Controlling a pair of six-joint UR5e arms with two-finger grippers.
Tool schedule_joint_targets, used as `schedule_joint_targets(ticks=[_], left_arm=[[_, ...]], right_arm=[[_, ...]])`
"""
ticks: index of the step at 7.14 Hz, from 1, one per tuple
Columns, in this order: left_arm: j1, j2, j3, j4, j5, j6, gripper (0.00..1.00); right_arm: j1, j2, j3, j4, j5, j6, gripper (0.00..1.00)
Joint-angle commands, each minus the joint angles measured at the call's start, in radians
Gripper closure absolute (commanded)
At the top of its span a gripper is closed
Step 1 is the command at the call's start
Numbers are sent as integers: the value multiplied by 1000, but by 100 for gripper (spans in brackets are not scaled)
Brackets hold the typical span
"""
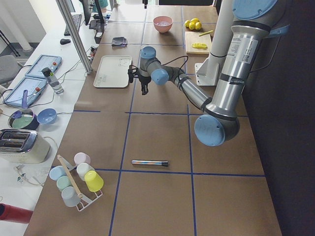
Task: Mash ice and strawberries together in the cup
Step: 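Carry the strawberry with the left gripper over the blue cup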
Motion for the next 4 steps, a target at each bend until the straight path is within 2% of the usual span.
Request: schedule_joint_targets(ticks=[1,3,4], left_arm=[[150,-183,40,35,91,-190,100],[193,-310,175,22,124,-247,100],[218,-346,221,19,149,-254,100]], right_arm=[[83,-81,-3,0,60,-58,1],[132,-101,-21,2,77,-119,1],[140,-136,-28,55,77,-139,1]])
